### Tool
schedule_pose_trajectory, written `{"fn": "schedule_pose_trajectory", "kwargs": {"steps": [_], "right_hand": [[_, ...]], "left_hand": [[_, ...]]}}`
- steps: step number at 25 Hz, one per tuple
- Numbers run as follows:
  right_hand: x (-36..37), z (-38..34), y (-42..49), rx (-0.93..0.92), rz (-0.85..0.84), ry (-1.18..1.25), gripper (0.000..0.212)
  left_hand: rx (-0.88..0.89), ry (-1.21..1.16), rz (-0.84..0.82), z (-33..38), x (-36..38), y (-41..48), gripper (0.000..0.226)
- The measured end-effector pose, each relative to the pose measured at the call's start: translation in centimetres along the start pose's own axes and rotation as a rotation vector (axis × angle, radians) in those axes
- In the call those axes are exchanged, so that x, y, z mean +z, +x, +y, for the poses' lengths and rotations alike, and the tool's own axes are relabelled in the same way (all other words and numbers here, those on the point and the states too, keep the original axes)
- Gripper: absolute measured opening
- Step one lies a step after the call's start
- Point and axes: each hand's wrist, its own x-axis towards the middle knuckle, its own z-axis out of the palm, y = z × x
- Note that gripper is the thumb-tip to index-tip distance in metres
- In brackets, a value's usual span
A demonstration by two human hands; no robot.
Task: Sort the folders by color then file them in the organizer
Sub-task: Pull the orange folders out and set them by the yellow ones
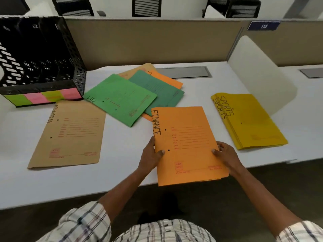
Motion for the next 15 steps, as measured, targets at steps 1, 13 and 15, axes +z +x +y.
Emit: {"fn": "schedule_pose_trajectory", "kwargs": {"steps": [1, 13, 15], "right_hand": [[-0.7, 0.3, 0.0, 0.007, 0.046, -0.022, 0.055], [-1.9, 0.8, 8.0, -0.299, 0.104, -0.759, 0.051], [-0.5, 1.9, 8.6, -0.294, -0.039, -0.886, 0.059]], "left_hand": [[-0.014, 0.032, -0.001, 0.4, 1.0, 1.0, 0.065], [0.078, 0.437, -0.058, 1.1, 10.1, 9.3, 0.063], [0.153, 0.563, -0.082, 0.6, 11.4, 9.5, 0.062]]}}
